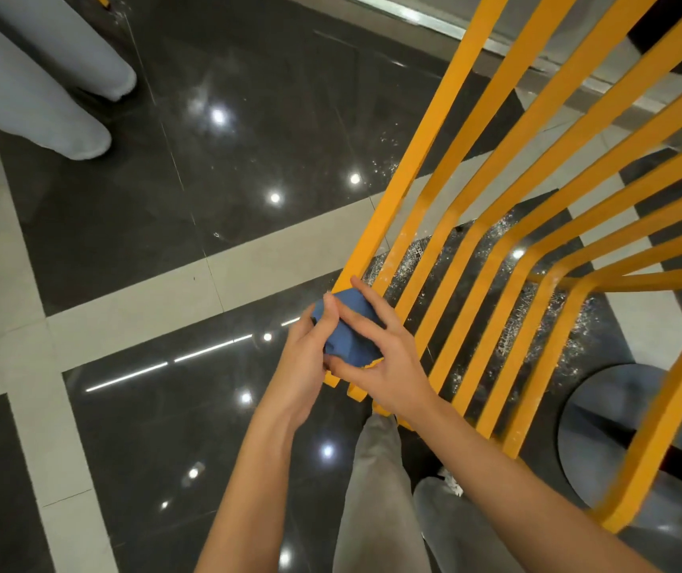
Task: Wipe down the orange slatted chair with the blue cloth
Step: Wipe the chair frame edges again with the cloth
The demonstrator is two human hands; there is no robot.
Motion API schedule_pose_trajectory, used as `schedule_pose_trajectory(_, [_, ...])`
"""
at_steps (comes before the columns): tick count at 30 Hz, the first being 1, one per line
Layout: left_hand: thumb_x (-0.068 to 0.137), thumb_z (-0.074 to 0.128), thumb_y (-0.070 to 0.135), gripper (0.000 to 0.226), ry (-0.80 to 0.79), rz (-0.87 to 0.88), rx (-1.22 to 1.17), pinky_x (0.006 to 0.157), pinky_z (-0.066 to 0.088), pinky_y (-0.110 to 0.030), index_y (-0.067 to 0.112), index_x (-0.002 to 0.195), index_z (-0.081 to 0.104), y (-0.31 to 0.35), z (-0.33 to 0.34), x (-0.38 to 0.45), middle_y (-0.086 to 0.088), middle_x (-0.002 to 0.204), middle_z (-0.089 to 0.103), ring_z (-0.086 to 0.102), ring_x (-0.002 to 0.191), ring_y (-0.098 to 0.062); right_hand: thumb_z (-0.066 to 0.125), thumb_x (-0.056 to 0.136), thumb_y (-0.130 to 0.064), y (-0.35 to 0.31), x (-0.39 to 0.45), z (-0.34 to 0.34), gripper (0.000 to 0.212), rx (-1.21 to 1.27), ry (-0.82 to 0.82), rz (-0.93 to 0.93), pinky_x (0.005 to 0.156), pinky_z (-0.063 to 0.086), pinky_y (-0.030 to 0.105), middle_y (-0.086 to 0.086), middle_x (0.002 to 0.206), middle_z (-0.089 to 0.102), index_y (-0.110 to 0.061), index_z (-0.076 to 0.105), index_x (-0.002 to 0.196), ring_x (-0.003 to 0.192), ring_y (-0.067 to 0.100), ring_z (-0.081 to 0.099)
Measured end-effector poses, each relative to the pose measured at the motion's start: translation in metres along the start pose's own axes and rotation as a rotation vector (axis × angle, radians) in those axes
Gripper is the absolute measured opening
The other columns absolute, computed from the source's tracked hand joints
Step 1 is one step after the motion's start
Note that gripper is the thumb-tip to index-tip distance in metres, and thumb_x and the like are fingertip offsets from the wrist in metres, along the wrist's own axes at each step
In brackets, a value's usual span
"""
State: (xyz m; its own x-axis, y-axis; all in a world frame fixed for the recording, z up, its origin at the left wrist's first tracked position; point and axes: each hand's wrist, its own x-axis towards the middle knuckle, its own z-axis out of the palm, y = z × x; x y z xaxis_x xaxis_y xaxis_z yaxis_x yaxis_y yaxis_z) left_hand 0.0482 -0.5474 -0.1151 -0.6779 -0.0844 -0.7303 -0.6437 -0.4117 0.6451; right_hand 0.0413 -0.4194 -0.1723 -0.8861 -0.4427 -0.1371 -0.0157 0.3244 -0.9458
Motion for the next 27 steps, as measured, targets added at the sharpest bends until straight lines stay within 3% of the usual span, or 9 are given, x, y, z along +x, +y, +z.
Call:
schedule_pose_trajectory(2, [0.096,0.048,0.046,0.042,0.146,0.037,0.09,0.083,0.055,-0.029,0.014,0.115,0.067,-0.012,-0.009,0.001,-0.007,0.109,0.073,0.068,0.105,-0.02,0.072,0.083,-0.028,0.017,-0.001,0.006,0.058,-0.141,0.039,-0.04,0.11,0.039,0.045,0.0,0.155,0.034,-0.033,0.054,0.139,0.135,0.016,0.036])
schedule_pose_trajectory(4, [0.099,0.049,0.043,0.032,0.433,0.115,0.214,0.091,0.05,-0.033,0.021,0.1,0.072,-0.029,-0.02,0.009,-0.002,0.103,0.073,0.067,0.104,-0.018,0.074,0.083,-0.019,0.035,0.007,0.015,0.055,-0.338,0.071,-0.067,0.102,0.045,0.048,0.008,0.149,0.039,-0.026,0.058,0.136,0.123,0.026,0.041])
schedule_pose_trajectory(6, [0.1,0.051,0.037,0.026,0.6,0.17,0.274,0.097,0.047,-0.032,0.022,0.108,0.071,-0.048,-0.03,0.019,0.001,0.113,0.069,0.063,0.109,-0.014,0.077,0.081,-0.014,0.047,0.02,0.025,0.058,-0.472,0.018,-0.113,0.094,0.05,0.049,0.01,0.147,0.038,-0.02,0.058,0.135,0.117,0.031,0.043])
schedule_pose_trajectory(10, [0.103,0.047,0.026,0.029,0.497,0.124,0.247,0.102,0.045,-0.027,0.02,0.125,0.064,-0.078,-0.029,0.035,0.006,0.123,0.066,0.059,0.117,-0.007,0.079,0.079,-0.014,0.061,0.041,0.008,0.058,-0.617,-0.116,-0.264,0.078,0.058,0.047,0.007,0.141,0.033,-0.021,0.058,0.133,0.112,0.035,0.048])
schedule_pose_trajectory(13, [0.104,0.042,0.014,0.031,0.482,0.128,0.225,0.089,0.045,-0.015,0.018,0.126,0.063,-0.09,-0.027,0.037,0.008,0.114,0.069,0.061,0.107,0.003,0.077,0.082,-0.012,0.063,0.074,-0.026,0.051,-0.659,0.068,-0.161,0.092,0.054,0.047,0.015,0.141,0.041,-0.018,0.062,0.13,0.12,0.036,0.047])
schedule_pose_trajectory(17, [0.107,0.035,0.02,0.035,0.51,0.103,0.118,0.074,0.044,-0.004,0.014,0.123,0.065,-0.088,-0.023,0.037,0.008,0.108,0.07,0.063,0.095,0.011,0.068,0.09,-0.017,0.045,0.104,-0.019,0.042,-0.743,0.207,0.011,0.09,0.055,0.043,0.011,0.139,0.045,-0.014,0.061,0.131,0.115,0.033,0.048])
schedule_pose_trajectory(23, [0.098,0.011,0.063,0.074,0.516,0.057,0.013,0.107,0.041,-0.035,0.022,0.115,0.07,-0.089,-0.031,0.041,-0.001,0.113,0.073,0.063,0.115,-0.017,0.081,0.076,-0.016,0.051,0.029,0.021,0.061,-0.777,-0.131,-0.239,0.067,0.06,0.042,0.009,0.131,0.056,-0.016,0.06,0.132,0.099,0.036,0.055])
schedule_pose_trajectory(25, [0.097,0.009,0.064,0.078,0.514,0.067,0.024,0.11,0.039,-0.04,0.021,0.116,0.071,-0.088,-0.032,0.039,0.0,0.11,0.074,0.063,0.114,-0.018,0.078,0.079,-0.014,0.054,0.044,-0.004,0.058,-0.805,-0.124,-0.237,0.067,0.061,0.043,0.009,0.131,0.054,-0.018,0.058,0.134,0.102,0.036,0.055])
schedule_pose_trajectory(27, [0.099,0.008,0.061,0.076,0.518,0.075,0.039,0.109,0.039,-0.039,0.02,0.117,0.07,-0.086,-0.031,0.038,0.003,0.108,0.074,0.064,0.111,-0.015,0.071,0.086,-0.013,0.054,0.077,-0.03,0.051,-0.812,0.03,-0.13,0.08,0.059,0.044,0.01,0.134,0.051,-0.018,0.057,0.135,0.111,0.035,0.052])
